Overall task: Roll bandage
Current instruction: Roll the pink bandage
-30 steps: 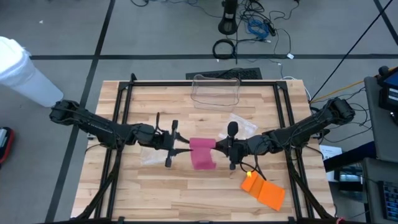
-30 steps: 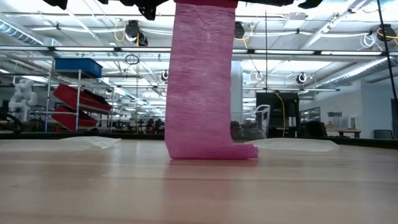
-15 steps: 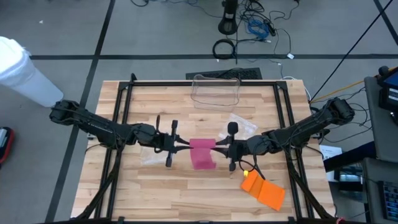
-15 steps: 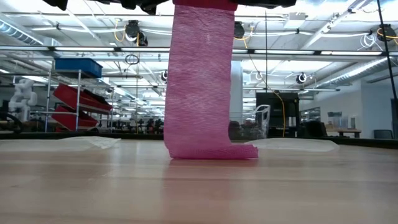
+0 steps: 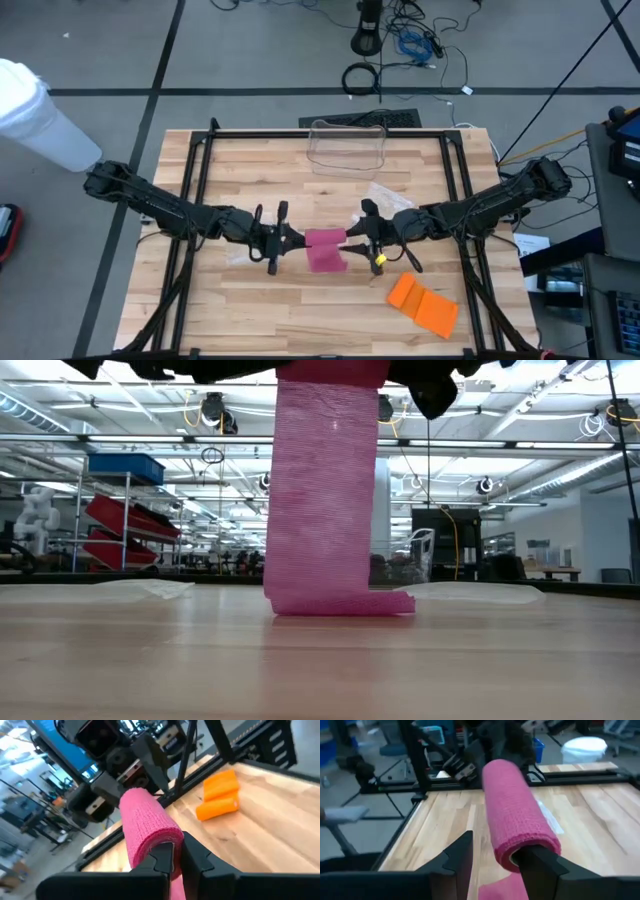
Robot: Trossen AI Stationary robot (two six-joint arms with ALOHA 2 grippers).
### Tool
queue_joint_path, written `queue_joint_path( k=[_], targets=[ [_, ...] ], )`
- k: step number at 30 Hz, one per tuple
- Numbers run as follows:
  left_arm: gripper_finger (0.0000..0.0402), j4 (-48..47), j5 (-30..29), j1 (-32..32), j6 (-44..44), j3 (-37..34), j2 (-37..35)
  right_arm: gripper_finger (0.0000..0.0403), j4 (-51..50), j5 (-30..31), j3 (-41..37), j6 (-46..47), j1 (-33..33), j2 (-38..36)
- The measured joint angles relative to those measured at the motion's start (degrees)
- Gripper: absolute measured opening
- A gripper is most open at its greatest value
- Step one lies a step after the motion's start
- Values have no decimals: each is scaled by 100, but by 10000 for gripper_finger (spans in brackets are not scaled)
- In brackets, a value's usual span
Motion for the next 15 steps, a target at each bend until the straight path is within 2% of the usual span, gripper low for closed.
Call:
queue_joint_path(
  k=[4, 8, 10, 13, 15],
  targets=[
    [18, 72, -149, -76, 288, -1, 68, 131, 48, -2, 0, 139, -71, 0],
    [18, 79, -289, -97, 276, -1, 68, 101, 64, 43, 0, -43, -89, 0],
    [23, 84, -281, -100, 114, -1, 68, 74, 67, 35, 0, -127, -88, 0],
    [40, 111, -349, -74, -589, 2, 73, 24, 87, -30, 0, -340, -81, -4],
    [56, 88, -406, -12, -1003, 39, 73, 11, 93, 20, 2, -515, -80, -15]
  ],
)
